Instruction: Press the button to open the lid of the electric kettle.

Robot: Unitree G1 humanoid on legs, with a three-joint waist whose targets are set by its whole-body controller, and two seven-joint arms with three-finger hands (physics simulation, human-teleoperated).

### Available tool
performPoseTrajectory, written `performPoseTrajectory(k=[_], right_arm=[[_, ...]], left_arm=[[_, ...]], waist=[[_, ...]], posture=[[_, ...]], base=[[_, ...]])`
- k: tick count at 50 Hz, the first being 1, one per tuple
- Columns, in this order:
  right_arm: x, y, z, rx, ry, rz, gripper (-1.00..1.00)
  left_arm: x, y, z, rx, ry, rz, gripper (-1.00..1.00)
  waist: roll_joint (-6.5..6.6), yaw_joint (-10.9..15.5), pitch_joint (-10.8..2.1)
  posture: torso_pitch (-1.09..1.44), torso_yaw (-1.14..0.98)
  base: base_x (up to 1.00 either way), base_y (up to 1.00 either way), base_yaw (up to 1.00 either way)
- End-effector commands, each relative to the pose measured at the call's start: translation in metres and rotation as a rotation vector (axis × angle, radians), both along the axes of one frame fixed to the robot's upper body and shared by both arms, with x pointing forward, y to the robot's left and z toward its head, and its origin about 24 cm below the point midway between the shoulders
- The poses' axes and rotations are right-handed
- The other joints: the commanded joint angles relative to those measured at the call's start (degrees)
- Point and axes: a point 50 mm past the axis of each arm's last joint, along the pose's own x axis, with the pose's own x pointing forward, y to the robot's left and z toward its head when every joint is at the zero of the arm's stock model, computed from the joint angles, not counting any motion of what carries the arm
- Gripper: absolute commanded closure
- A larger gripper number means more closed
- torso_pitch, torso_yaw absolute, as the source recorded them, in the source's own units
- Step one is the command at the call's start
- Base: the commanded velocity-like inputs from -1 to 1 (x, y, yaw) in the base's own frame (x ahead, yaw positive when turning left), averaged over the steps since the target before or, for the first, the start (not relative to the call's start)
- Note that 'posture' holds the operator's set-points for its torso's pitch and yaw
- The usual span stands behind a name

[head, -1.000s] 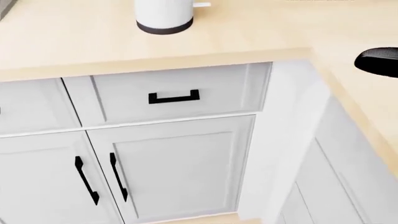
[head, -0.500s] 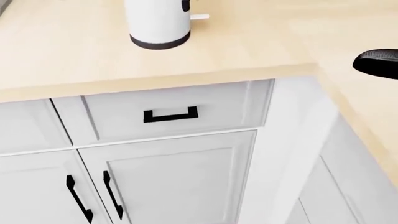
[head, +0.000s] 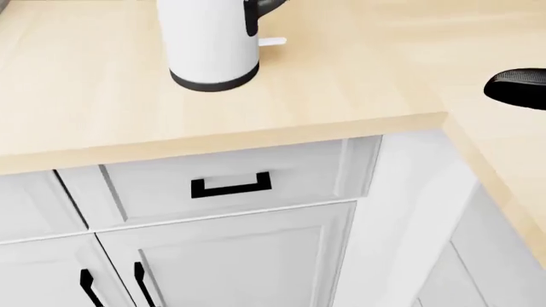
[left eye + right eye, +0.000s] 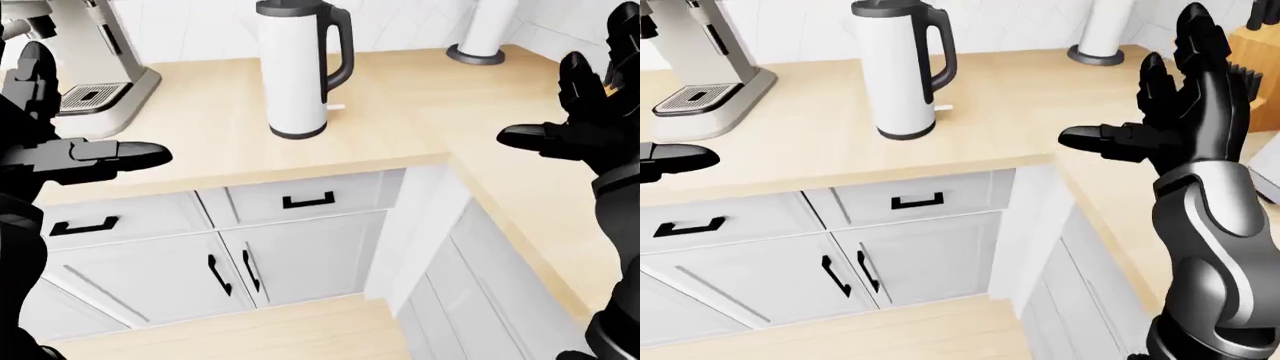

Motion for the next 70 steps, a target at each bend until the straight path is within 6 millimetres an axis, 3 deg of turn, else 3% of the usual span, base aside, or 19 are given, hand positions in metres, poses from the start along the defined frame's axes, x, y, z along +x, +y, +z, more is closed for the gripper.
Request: performPoseTrajectory(k=[1, 2, 3, 5, 11, 15, 16, 17, 21, 28, 36, 41, 49, 53, 59, 62, 64, 65, 70], right_arm=[[-0.004, -0.001, 0.01, -0.014, -0.056, -0.014, -1.0], [-0.004, -0.001, 0.011, -0.014, -0.056, -0.013, -1.0], [-0.004, -0.002, 0.011, -0.014, -0.056, -0.014, -1.0], [-0.004, -0.002, 0.01, -0.014, -0.056, -0.014, -1.0], [-0.003, -0.001, 0.011, -0.015, -0.056, -0.011, -1.0], [-0.003, -0.001, 0.011, -0.016, -0.055, -0.01, -1.0], [-0.003, 0.0, 0.011, -0.017, -0.055, -0.009, -1.0], [-0.003, 0.0, 0.011, -0.017, -0.056, -0.009, -1.0], [-0.003, 0.0, 0.011, -0.018, -0.056, -0.008, -1.0], [-0.004, 0.001, 0.012, -0.019, -0.056, -0.005, -1.0], [-0.004, 0.0, 0.011, -0.022, -0.054, -0.005, -1.0], [-0.004, 0.0, 0.012, -0.023, -0.055, -0.006, -1.0], [-0.004, 0.0, 0.013, -0.024, -0.056, -0.006, -1.0], [-0.004, 0.0, 0.012, -0.024, -0.056, -0.006, -1.0], [-0.004, 0.0, 0.013, -0.024, -0.057, -0.006, -1.0], [-0.004, 0.0, 0.012, -0.025, -0.056, -0.007, -1.0], [-0.004, 0.0, 0.012, -0.025, -0.056, -0.006, -1.0], [-0.004, 0.0, 0.012, -0.025, -0.056, -0.006, -1.0], [-0.004, 0.001, 0.013, -0.026, -0.057, -0.004, -1.0]], left_arm=[[-0.004, -0.002, 0.009, 0.019, -0.057, -0.006, -1.0], [-0.004, -0.002, 0.009, 0.019, -0.057, -0.006, -1.0], [-0.004, -0.002, 0.009, 0.019, -0.057, -0.005, -1.0], [-0.004, -0.003, 0.009, 0.019, -0.057, -0.006, -1.0], [-0.004, -0.003, 0.01, 0.019, -0.058, -0.006, -1.0], [-0.004, -0.003, 0.01, 0.019, -0.058, -0.006, -1.0], [-0.004, -0.002, 0.01, 0.019, -0.059, -0.005, -1.0], [-0.004, -0.002, 0.01, 0.018, -0.058, -0.005, -1.0], [-0.005, -0.003, 0.011, 0.018, -0.059, -0.006, -1.0], [-0.005, -0.003, 0.011, 0.014, -0.06, -0.006, -1.0], [-0.005, -0.001, 0.01, 0.01, -0.059, 0.001, -1.0], [-0.005, 0.005, 0.009, -0.008, -0.059, 0.011, -1.0], [-0.007, 0.01, 0.013, -0.029, -0.066, 0.021, -1.0], [-0.007, 0.009, 0.014, -0.026, -0.067, 0.02, -1.0], [-0.008, 0.009, 0.014, -0.028, -0.067, 0.021, -1.0], [-0.008, 0.009, 0.014, -0.028, -0.067, 0.022, -1.0], [-0.008, 0.009, 0.014, -0.028, -0.067, 0.021, -1.0], [-0.008, 0.009, 0.014, -0.028, -0.067, 0.022, -1.0], [-0.008, 0.009, 0.016, -0.029, -0.07, 0.022, -1.0]], waist=[[-0.89, -0.1, -1.07], [-2.08, -0.2, -1.07], [0.1, -0.8, -0.91], [-0.84, -0.7, -0.99], [2.23, -1.1, -0.21], [8.09, -1.5, -1.75], [5.19, -0.9, -0.98], [6.39, -1.2, -0.84], [4.69, -0.6, -1.28], [-1.36, 0.2, -1.78], [1.78, -0.9, -0.25], [6.73, -1.9, -1.65], [3.4, -0.7, -0.59], [-0.99, -0.2, -1.24], [0.91, -1.0, -0.7], [3.67, -1.3, 0.1], [7.35, -1.4, -0.97], [5.5, -0.8, -0.62], [5.03, -0.7, -0.99]], posture=[[0.0, 0.0], [0.0, 0.0], [0.0, 0.0], [0.0, 0.0], [0.0, 0.0], [0.0, 0.0], [0.0, 0.0], [0.0, 0.0], [0.0, 0.0], [0.0, 0.0], [0.0, 0.0], [0.0, 0.0], [0.0, 0.0], [0.0, 0.0], [0.0, 0.0], [0.0, 0.0], [0.0, 0.0], [0.0, 0.0], [0.0, 0.0]], base=[[0.14, 0.0, 0.0], [0.14, 0.0, 0.0], [0.14, 0.0, 0.0], [0.14, 0.0, 0.0], [0.14, 0.0, 0.0], [0.13, 0.0, 0.0], [0.14, 0.0, 0.0], [0.13, 0.0, 0.0], [0.13, 0.0, 0.0], [0.14, 0.0, 0.0], [0.13, 0.0, 0.0], [0.14, 0.0, 0.0], [0.14, 0.0, 0.0], [0.14, 0.0, 0.0], [0.14, 0.0, 0.0], [0.14, 0.0, 0.0], [0.14, 0.0, 0.0], [0.12, 0.0, 0.0], [0.14, 0.0, 0.0]])
